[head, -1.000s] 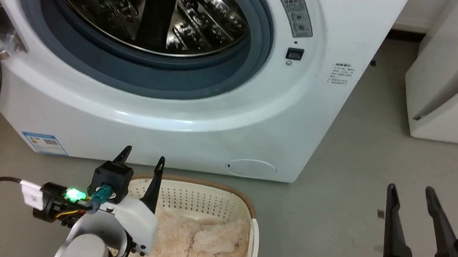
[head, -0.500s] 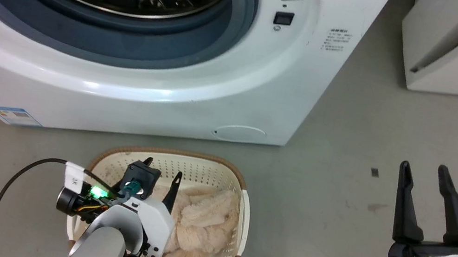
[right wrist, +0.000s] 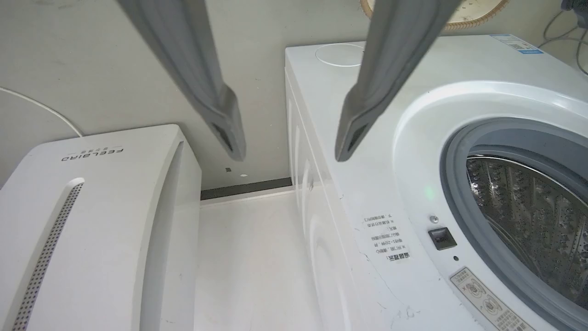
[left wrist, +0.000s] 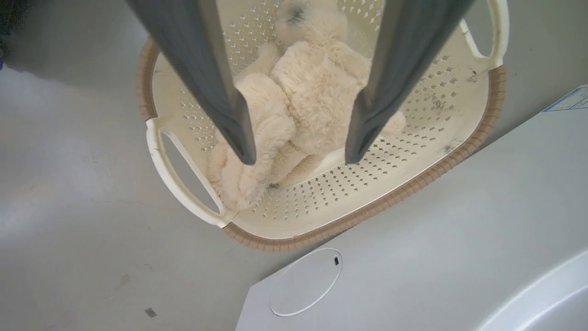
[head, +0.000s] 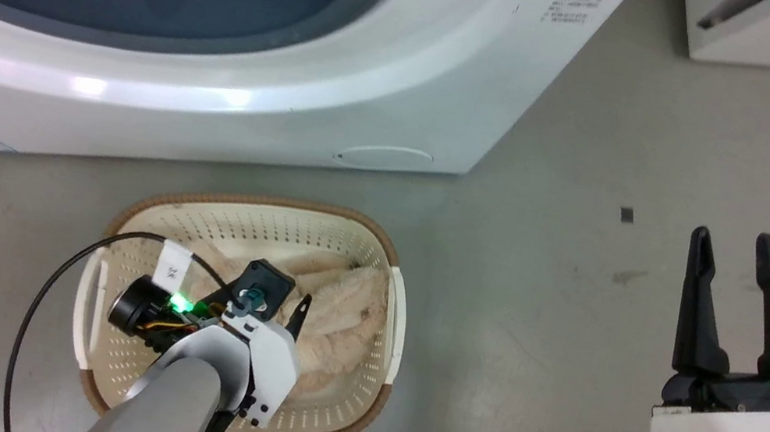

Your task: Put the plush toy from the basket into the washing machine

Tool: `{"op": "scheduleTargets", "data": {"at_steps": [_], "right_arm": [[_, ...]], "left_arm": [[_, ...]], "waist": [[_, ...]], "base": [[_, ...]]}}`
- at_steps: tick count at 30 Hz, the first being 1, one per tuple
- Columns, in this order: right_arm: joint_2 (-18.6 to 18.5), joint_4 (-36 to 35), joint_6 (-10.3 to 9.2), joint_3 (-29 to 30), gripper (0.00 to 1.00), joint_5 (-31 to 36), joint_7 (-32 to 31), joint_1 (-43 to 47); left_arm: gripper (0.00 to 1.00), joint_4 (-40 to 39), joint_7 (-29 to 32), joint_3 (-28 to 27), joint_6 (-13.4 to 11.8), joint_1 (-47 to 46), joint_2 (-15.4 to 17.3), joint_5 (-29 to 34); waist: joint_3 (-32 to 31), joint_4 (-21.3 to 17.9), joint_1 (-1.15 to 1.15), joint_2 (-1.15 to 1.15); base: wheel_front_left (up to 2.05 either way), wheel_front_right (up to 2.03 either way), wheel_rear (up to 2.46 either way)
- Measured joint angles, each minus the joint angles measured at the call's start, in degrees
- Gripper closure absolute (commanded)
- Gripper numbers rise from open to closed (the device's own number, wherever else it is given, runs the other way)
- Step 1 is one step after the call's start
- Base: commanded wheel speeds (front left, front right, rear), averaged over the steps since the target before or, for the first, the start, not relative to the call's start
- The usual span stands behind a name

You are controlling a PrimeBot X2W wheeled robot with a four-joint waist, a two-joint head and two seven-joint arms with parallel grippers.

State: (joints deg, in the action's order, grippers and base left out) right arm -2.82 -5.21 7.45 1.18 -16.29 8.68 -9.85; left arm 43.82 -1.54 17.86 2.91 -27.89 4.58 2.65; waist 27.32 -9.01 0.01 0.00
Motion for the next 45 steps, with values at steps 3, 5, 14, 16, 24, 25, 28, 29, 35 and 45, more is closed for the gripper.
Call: {"op": "scheduleTargets", "data": {"at_steps": [3,5,14,16,24,25,28,29,35,45], "right_arm": [[0.00,-0.51,0.00,-0.16,0.00,-0.55,0.32,-0.56],[0.00,-0.73,0.00,-0.24,0.00,-1.31,0.53,-1.05],[0.00,-1.68,0.00,-0.49,0.00,-3.74,1.62,-2.61],[0.00,-1.87,0.00,-0.53,0.00,-4.12,1.81,-2.95],[0.00,-2.88,0.00,-0.74,0.00,-6.56,2.61,-4.66],[0.00,-2.92,0.00,-0.74,0.00,-6.71,2.67,-4.78],[0.00,-3.02,0.00,-0.69,0.00,-7.23,3.13,-5.18],[0.00,-3.03,0.00,-0.70,0.00,-7.44,3.31,-5.36],[0.00,-3.55,0.00,-1.43,0.00,-8.99,4.14,-6.60],[0.00,-3.70,0.00,-2.43,0.00,-10.80,5.14,-7.34]], "left_arm": [[0.00,1.78,0.18,0.99,0.30,-1.47,0.23,0.32],[0.00,2.94,0.37,1.82,0.32,-2.55,0.56,0.57],[0.00,8.20,1.01,5.47,1.18,-7.17,1.80,1.44],[0.00,9.35,1.03,6.21,1.33,-8.06,1.90,1.52],[0.00,14.00,1.02,8.93,1.32,-12.03,3.18,1.72],[0.00,14.54,0.99,9.17,1.31,-12.45,3.30,1.72],[0.00,16.33,0.11,10.12,1.02,-13.95,3.50,1.71],[0.00,16.94,-0.29,10.53,0.76,-14.49,3.54,1.72],[0.00,20.39,-2.55,12.55,0.12,-17.14,3.75,1.71],[1.00,26.06,-5.58,15.27,0.05,-19.91,3.77,0.75]], "waist": [[1.85,-0.56,0.00,0.00],[3.07,-0.96,0.00,0.00],[8.14,-2.82,0.00,0.00],[9.20,-3.20,0.00,0.00],[13.48,-4.84,0.00,0.00],[14.02,-5.03,0.00,0.00],[15.53,-5.56,0.00,0.00],[15.98,-5.73,0.00,0.00],[18.05,-6.78,-0.01,0.00],[19.36,-8.24,0.00,0.00]], "base": [[0.00,0.00,0.00],[0.00,0.00,0.00],[0.00,0.00,0.00],[0.00,0.00,0.00],[0.00,0.00,0.00],[0.00,0.00,0.00],[0.00,0.00,0.00],[0.00,0.00,0.00],[0.00,0.00,0.00],[0.00,0.00,0.00]]}}
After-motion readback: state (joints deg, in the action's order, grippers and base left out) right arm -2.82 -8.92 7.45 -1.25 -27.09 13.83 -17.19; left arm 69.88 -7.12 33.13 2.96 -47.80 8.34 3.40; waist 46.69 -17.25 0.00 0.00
